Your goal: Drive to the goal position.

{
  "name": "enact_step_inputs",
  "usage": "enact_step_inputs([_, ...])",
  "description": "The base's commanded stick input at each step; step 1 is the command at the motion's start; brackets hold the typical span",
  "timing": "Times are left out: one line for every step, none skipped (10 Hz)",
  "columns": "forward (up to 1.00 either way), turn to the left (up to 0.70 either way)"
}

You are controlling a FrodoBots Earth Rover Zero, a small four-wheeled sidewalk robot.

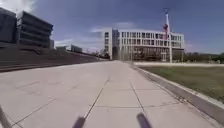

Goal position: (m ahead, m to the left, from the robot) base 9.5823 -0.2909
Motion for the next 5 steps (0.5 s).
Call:
enact_step_inputs([0.7,0.0])
enact_step_inputs([0.7,0.0])
enact_step_inputs([0.7,0.0])
enact_step_inputs([0.7,0.0])
enact_step_inputs([0.7,0.0])
